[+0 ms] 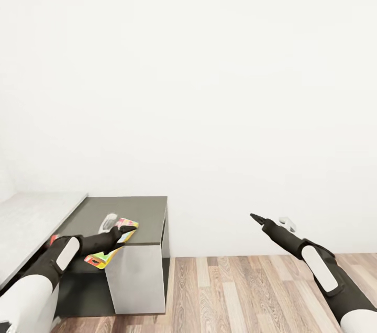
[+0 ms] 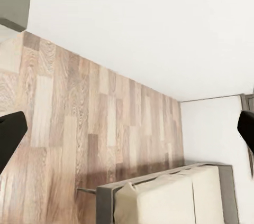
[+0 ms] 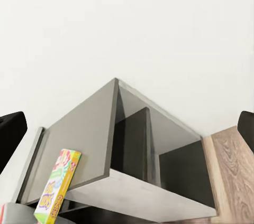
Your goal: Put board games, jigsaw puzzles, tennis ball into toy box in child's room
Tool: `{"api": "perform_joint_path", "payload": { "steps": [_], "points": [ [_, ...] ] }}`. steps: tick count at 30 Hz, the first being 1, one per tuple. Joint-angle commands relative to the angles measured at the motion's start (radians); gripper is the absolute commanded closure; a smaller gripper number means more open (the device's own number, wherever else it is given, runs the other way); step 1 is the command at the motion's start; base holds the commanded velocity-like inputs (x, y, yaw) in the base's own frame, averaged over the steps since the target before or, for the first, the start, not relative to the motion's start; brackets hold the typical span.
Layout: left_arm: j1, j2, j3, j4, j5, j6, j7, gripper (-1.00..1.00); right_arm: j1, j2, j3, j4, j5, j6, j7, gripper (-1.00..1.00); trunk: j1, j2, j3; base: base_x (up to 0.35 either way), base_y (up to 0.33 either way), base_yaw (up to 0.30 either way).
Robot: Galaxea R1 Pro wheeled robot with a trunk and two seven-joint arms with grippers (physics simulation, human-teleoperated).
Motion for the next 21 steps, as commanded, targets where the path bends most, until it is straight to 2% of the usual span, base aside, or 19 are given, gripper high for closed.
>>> {"api": "perform_joint_path", "payload": {
  "steps": [1, 6, 8, 10, 16, 21],
  "points": [
    [0.0, 0.0, 0.011, 0.012, 0.0, -0.003, 0.003, -1.0, 0.0, 0.001, -0.001, -0.001, -0.006, 0.009, -0.001, -1.0, 0.0, -0.001, 0.0, 0.0, 0.0, 0.0],
    [0.0, 0.015, 0.077, 0.078, 0.001, -0.026, 0.021, -1.0, 0.0, 0.006, 0.005, -0.007, -0.005, 0.018, -0.008, -1.0, 0.0, -0.001, 0.0, 0.0, 0.0, 0.0],
    [0.0, 0.038, 0.117, 0.116, 0.001, -0.029, 0.023, -1.0, 0.0, 0.006, 0.02, -0.008, -0.004, 0.019, -0.008, -1.0, 0.0, -0.001, 0.0, 0.0, 0.0, 0.0],
    [0.0, 0.054, 0.136, 0.159, 0.0, -0.034, 0.023, -1.0, 0.0, 0.006, 0.031, -0.009, -0.004, 0.019, -0.008, -1.0, 0.0, -0.001, 0.0, 0.0, 0.0, 0.0],
    [0.001, 0.092, 0.154, 0.236, -0.001, -0.045, 0.024, -1.0, 0.0, 0.007, 0.044, -0.009, -0.004, 0.019, -0.011, -1.0, 0.0, -0.001, 0.0, 0.0, 0.0, 0.0],
    [0.005, 0.093, 0.155, 0.251, -0.001, -0.064, 0.025, -1.0, 0.0, 0.008, 0.045, -0.01, -0.003, 0.019, -0.013, -1.0, 0.0, -0.001, 0.0, 0.0, 0.0, 0.0]
  ]
}}
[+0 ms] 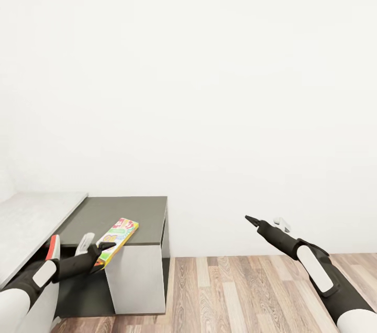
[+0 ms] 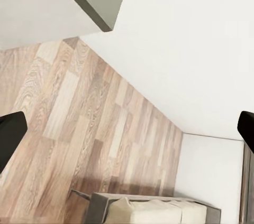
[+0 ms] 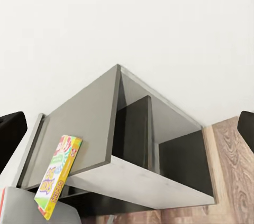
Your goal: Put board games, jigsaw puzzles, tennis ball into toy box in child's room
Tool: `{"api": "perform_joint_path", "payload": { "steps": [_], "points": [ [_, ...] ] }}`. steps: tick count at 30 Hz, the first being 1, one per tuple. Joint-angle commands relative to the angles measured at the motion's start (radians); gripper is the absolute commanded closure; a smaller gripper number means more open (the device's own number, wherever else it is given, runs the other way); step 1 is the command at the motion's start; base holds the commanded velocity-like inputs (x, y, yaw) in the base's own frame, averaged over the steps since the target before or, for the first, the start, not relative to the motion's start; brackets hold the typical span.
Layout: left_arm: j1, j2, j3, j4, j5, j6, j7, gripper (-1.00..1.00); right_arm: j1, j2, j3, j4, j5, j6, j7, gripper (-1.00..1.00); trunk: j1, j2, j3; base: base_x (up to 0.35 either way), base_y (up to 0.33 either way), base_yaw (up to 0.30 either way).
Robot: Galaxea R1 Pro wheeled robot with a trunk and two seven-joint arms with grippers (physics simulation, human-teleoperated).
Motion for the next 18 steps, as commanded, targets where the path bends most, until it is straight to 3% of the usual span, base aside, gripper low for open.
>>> {"api": "perform_joint_path", "payload": {
  "steps": [1, 7, 12, 18],
  "points": [
    [0.001, 0.0, 0.004, 0.002, -0.001, 0.003, -0.001, -1.0, 0.0, -0.001, 0.002, 0.0, -0.004, 0.003, 0.0, -1.0, 0.0, -0.001, 0.0, 0.0, 0.0, 0.0],
    [0.004, 0.006, 0.006, 0.017, 0.001, -0.002, 0.001, -1.0, 0.0, -0.001, 0.002, 0.0, 0.001, 0.004, -0.001, -1.0, 0.0, -0.001, 0.0, 0.0, 0.0, 0.0],
    [0.004, 0.028, 0.01, 0.039, 0.001, -0.001, 0.001, -1.0, 0.0, 0.0, 0.03, 0.0, 0.043, 0.005, -0.001, -1.0, 0.0, -0.001, 0.0, 0.0, 0.0, 0.0],
    [0.004, 0.032, 0.015, 0.043, 0.002, -0.001, 0.0, -1.0, 0.0, 0.001, 0.045, -0.002, 0.061, 0.006, -0.001, -1.0, 0.0, -0.001, 0.0, 0.0, 0.0, 0.0]
  ]
}}
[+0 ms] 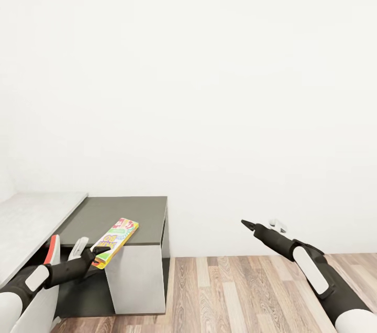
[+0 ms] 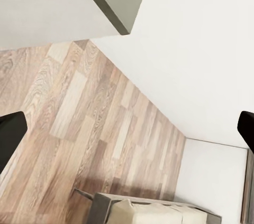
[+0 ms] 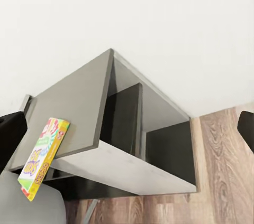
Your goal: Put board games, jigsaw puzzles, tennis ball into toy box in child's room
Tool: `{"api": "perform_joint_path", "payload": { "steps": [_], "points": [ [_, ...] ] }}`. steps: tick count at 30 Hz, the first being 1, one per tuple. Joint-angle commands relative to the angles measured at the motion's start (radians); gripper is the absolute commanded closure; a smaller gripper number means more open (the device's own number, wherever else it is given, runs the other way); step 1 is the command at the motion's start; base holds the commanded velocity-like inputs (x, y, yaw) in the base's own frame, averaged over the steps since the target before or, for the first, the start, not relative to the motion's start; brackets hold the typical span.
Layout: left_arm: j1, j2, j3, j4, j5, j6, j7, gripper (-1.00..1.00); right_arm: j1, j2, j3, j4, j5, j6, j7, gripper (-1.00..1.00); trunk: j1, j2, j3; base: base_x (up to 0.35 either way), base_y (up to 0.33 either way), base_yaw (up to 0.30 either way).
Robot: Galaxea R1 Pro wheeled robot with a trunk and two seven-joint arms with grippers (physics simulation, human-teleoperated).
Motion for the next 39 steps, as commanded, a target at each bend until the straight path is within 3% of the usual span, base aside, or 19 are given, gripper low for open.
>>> {"api": "perform_joint_path", "payload": {
  "steps": [1, 8, 16, 18, 25, 39],
  "points": [
    [0.0, 0.0, 0.004, 0.0, 0.0, 0.005, -0.001, -1.0, 0.0, -0.001, 0.002, -0.002, -0.004, 0.003, 0.0, -1.0, 0.0, -0.001, 0.0, 0.0, 0.0, 0.0],
    [0.0, -0.001, 0.006, 0.001, 0.0, 0.005, -0.002, -1.0, -0.001, -0.002, 0.005, -0.032, -0.002, 0.017, 0.0, -1.0, 0.0, -0.001, 0.0, 0.0, 0.0, 0.0],
    [0.0, -0.001, 0.01, 0.001, 0.0, 0.005, -0.002, -1.0, -0.001, -0.004, 0.006, -0.042, -0.002, 0.025, 0.002, -1.0, 0.031, -0.057, -0.026, 0.0, 0.0, 0.0],
    [0.0, -0.001, 0.01, 0.001, 0.0, 0.005, -0.002, -1.0, -0.001, -0.006, 0.007, -0.062, -0.002, 0.031, 0.003, -1.0, 0.039, -0.071, -0.032, 0.0, 0.0, 0.0],
    [0.0, -0.009, 0.011, 0.001, -0.001, -0.005, -0.003, -1.0, -0.001, -0.014, 0.038, -0.318, -0.002, 0.169, 0.004, -1.0, 0.066, -0.12, -0.054, 0.0, 0.0, 0.0],
    [0.0, -0.008, 0.011, 0.001, -0.001, -0.017, -0.003, -1.0, -0.001, -0.005, 0.044, -0.353, -0.002, 0.219, 0.0, -1.0, 0.119, -0.218, -0.098, 0.0, 0.0, 0.0]
  ]
}}
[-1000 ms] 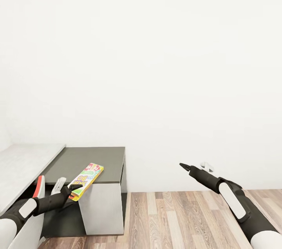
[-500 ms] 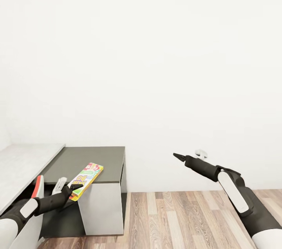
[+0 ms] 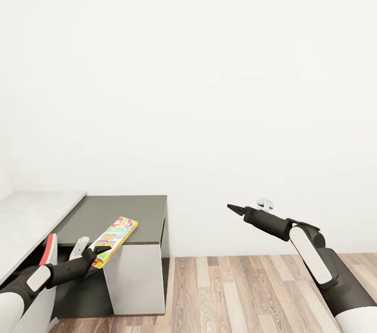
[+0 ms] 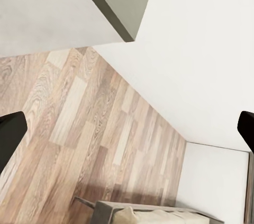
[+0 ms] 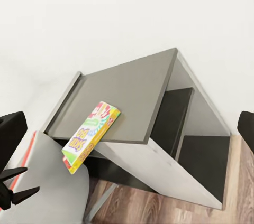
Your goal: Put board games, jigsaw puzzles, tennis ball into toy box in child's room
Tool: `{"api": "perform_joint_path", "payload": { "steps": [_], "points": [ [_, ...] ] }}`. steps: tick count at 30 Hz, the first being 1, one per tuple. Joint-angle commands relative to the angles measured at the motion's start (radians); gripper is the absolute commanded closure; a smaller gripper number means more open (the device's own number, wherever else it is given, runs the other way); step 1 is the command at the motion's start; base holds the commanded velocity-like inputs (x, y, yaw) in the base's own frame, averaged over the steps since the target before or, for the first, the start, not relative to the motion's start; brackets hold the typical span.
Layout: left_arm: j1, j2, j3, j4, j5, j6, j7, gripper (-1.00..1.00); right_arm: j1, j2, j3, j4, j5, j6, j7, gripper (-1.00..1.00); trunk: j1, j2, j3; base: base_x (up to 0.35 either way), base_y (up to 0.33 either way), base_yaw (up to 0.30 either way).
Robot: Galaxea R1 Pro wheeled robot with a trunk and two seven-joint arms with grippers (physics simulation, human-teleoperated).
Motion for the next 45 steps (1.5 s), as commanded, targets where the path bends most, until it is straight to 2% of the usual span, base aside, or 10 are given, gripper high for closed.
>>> {"api": "perform_joint_path", "payload": {
  "steps": [1, 29, 32, 34, 37, 45],
  "points": [
    [-0.001, -0.001, 0.003, 0.0, 0.0, 0.005, -0.001, -1.0, -0.001, -0.001, 0.0, 0.001, -0.001, 0.003, 0.001, -1.0, 0.004, -0.009, -0.005, 0.0, 0.0, 0.0],
    [-0.001, 0.003, 0.003, 0.0, 0.002, 0.006, -0.012, -1.0, -0.001, -0.001, 0.001, 0.004, 0.0, 0.003, 0.0, -1.0, 0.112, -0.205, -0.093, 0.0, 0.0, 0.0],
    [0.0, -0.006, 0.003, 0.001, 0.002, 0.004, -0.005, -1.0, -0.001, -0.001, 0.001, 0.004, 0.0, 0.003, -0.002, -1.0, 0.123, -0.226, -0.102, 0.0, 0.0, 0.0],
    [0.0, -0.02, 0.004, 0.001, 0.002, -0.004, -0.003, -1.0, -0.001, -0.001, 0.001, 0.004, 0.0, 0.003, -0.007, -1.0, 0.131, -0.24, -0.109, 0.0, 0.0, 0.0],
    [0.0, -0.037, 0.005, 0.011, 0.002, -0.042, -0.002, -1.0, -0.001, -0.001, 0.001, 0.004, -0.001, 0.003, -0.021, -1.0, 0.142, -0.261, -0.118, 0.0, 0.0, 0.0],
    [0.0, -0.044, 0.004, 0.06, 0.003, -0.082, -0.001, -1.0, -0.001, 0.0, 0.001, 0.004, -0.001, 0.003, -0.034, -1.0, 0.173, -0.317, -0.143, 0.0, 0.0, 0.0]
  ]
}}
